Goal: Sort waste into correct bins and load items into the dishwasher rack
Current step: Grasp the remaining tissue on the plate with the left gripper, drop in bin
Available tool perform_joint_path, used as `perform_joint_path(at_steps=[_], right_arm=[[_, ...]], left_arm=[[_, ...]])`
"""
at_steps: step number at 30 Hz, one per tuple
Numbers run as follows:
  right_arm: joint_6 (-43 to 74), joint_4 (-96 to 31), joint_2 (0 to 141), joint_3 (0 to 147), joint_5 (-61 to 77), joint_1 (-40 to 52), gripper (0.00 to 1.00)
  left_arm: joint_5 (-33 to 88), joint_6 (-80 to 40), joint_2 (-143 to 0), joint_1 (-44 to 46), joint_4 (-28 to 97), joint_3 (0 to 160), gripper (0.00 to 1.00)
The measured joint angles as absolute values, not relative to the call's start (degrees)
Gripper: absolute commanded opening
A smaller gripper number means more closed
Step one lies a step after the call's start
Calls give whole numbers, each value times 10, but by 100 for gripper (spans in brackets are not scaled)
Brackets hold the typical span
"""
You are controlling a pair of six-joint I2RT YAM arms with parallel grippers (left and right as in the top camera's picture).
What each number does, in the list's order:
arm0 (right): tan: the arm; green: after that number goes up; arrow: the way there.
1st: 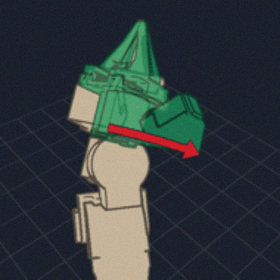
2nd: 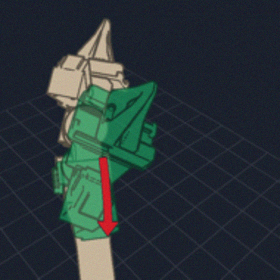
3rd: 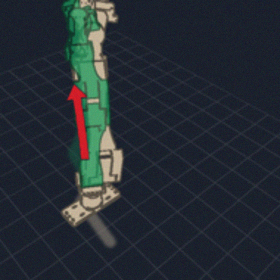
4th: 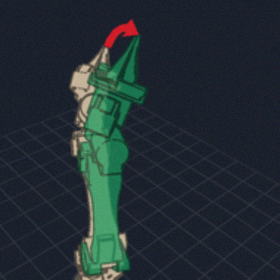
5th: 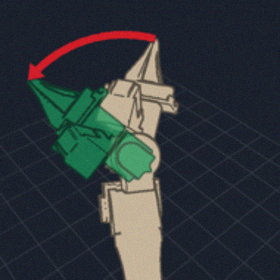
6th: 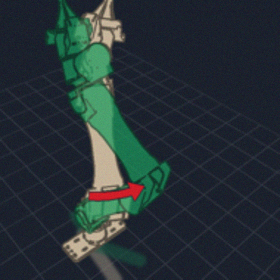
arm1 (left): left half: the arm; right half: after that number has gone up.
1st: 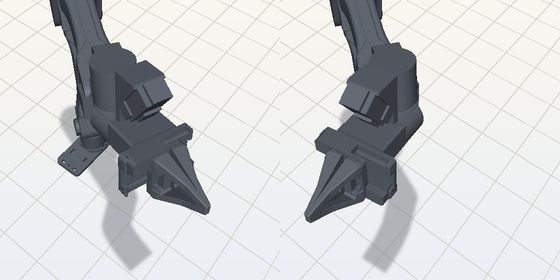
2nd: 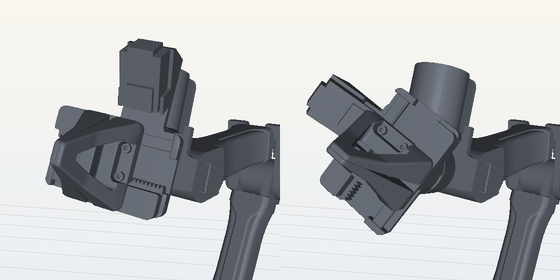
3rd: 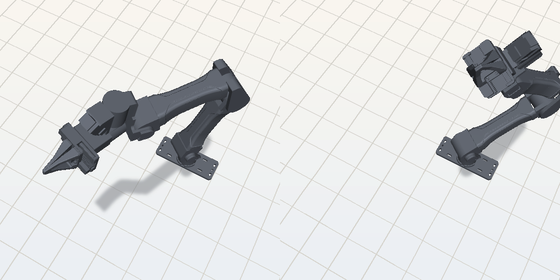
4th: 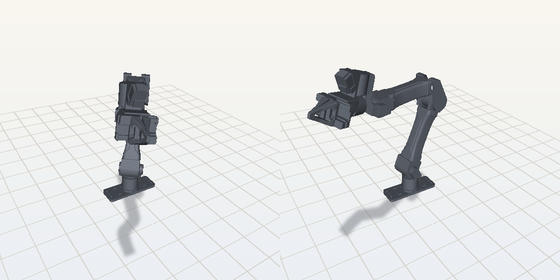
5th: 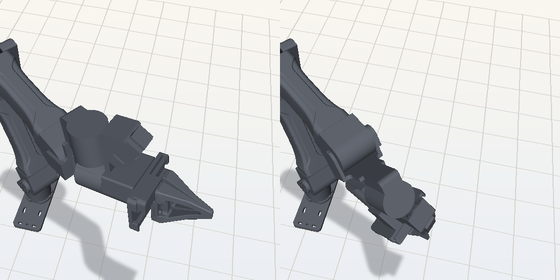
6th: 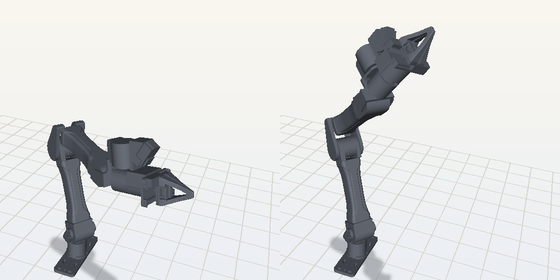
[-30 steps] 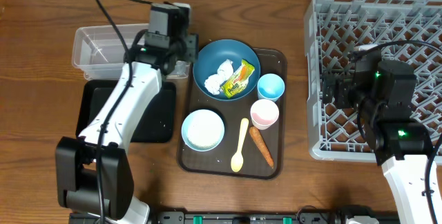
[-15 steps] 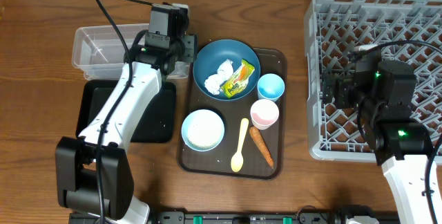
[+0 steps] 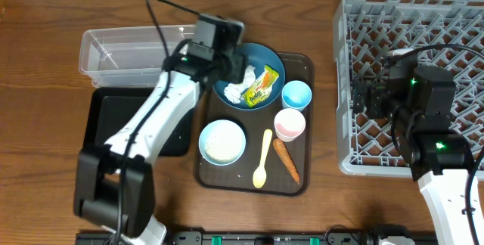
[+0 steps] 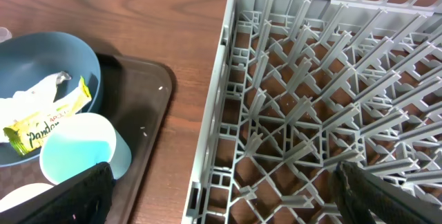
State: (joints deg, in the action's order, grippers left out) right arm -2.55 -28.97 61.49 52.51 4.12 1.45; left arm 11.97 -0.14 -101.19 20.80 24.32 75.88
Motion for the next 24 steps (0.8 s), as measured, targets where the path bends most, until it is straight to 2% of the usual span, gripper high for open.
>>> perform_joint_path(at_steps=[14,18,24], right_arm=[[-25,-290,615,525,41,15,99],[-25,-290,615,525,41,15,99],[-25,-290,615,525,41,15,99]], left_arm=[[121,-1,-1111,210,257,759,58],[121,-3,-1130,210,259,759,31],[121,-1,-1134,210,255,759,10]])
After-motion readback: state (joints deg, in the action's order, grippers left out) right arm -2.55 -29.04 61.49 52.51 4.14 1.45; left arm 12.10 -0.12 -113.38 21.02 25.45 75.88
